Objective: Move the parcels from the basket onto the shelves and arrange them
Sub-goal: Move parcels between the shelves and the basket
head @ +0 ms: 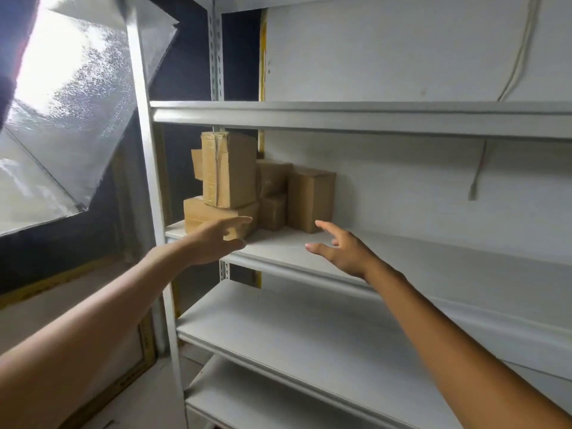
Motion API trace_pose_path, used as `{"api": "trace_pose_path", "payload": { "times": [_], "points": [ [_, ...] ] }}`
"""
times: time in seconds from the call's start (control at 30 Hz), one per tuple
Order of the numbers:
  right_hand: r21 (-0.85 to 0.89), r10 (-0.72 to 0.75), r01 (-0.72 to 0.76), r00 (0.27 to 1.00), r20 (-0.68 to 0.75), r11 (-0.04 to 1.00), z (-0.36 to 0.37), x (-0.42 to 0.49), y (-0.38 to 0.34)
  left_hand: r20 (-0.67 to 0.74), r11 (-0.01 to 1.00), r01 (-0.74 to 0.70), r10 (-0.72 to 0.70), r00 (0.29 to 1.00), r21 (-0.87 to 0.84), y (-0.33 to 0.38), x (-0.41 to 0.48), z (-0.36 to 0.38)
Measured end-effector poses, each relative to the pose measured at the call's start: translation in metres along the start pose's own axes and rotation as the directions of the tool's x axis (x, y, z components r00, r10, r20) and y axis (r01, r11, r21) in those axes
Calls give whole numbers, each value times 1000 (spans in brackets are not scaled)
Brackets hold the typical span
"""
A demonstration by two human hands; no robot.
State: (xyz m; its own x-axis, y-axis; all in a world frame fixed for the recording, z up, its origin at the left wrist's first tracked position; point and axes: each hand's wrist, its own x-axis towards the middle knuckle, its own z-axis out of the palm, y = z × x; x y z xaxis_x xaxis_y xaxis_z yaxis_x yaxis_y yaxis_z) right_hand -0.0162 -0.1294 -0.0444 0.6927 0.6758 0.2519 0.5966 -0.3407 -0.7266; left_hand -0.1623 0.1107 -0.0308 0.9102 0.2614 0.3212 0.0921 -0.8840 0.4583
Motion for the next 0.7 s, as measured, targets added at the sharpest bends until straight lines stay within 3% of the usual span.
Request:
{"api": "trace_pose_path", "payload": {
  "times": [0.37,0.7],
  "points": [
    [93,-91,83,992,88,992,71,139,-26,-48,983,181,-182,982,-41,-94,48,-49],
    [199,-210,204,978,12,959,98,246,-50,-91,954,277,-288,953,-113,-147,114,-69]
  ]
}}
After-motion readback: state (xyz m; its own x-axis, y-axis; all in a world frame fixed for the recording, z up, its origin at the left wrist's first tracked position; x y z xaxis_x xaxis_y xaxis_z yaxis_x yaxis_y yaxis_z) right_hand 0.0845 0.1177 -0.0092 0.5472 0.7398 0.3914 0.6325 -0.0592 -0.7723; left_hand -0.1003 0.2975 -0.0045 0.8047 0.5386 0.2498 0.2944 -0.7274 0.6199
